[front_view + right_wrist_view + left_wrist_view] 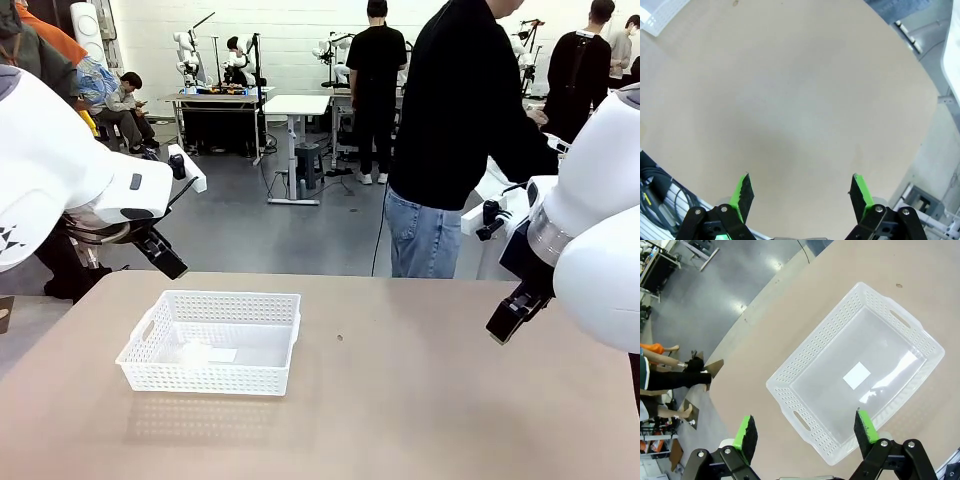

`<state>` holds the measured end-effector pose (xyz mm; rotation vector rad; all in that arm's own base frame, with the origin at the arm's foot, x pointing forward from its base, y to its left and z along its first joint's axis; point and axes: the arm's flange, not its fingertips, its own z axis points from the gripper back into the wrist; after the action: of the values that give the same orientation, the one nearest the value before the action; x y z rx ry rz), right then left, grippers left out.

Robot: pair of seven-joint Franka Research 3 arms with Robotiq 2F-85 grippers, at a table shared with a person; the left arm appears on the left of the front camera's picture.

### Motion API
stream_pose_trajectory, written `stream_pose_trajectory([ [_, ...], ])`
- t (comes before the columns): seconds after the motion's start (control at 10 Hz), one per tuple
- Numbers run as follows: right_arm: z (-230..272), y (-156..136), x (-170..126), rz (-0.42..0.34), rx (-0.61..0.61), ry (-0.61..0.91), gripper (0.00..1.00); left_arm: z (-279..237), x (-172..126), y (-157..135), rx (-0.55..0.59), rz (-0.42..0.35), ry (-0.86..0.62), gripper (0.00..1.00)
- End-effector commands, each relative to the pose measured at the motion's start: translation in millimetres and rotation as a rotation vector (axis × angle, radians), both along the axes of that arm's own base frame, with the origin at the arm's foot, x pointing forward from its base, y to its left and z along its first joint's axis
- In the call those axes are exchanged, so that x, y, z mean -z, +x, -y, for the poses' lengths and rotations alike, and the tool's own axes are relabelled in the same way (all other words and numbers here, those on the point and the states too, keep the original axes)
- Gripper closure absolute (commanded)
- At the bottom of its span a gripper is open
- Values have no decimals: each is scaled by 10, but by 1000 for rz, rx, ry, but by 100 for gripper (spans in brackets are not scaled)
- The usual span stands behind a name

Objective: Clean and organize the cups into the basket.
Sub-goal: Pick up the Organizing basket and move it to the center of the table, then pick up the Reusable plastic cup from the right side of the table and place it inside the Organizing basket.

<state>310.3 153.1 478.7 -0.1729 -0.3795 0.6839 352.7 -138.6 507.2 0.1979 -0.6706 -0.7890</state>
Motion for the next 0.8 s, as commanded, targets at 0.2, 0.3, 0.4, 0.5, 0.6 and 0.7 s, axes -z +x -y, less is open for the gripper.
stream_pose_trajectory([
  [0.2, 274, 91, -69, -136, -60, 344, 0, -240, -54, 91, 176, -218, -385, 0],
  [0.3, 564, 155, -81, -258, -155, 642, 0, -490, -106, 158, 225, -349, -692, 0],
  [0.4, 870, 255, -41, -344, -200, 915, 0, -700, -124, 225, 273, -473, -937, 0],
  [0.5, 1204, 398, -1, -391, -238, 1200, 0, -900, -93, 328, 267, -561, -1123, 0],
  [0.6, 1592, 557, 85, -406, -239, 1457, 0, -1142, -32, 428, 246, -613, -1269, 0],
  [0.7, 1884, 676, 222, -418, -173, 1568, 0, -1376, 16, 501, 174, -601, -1333, 0],
])
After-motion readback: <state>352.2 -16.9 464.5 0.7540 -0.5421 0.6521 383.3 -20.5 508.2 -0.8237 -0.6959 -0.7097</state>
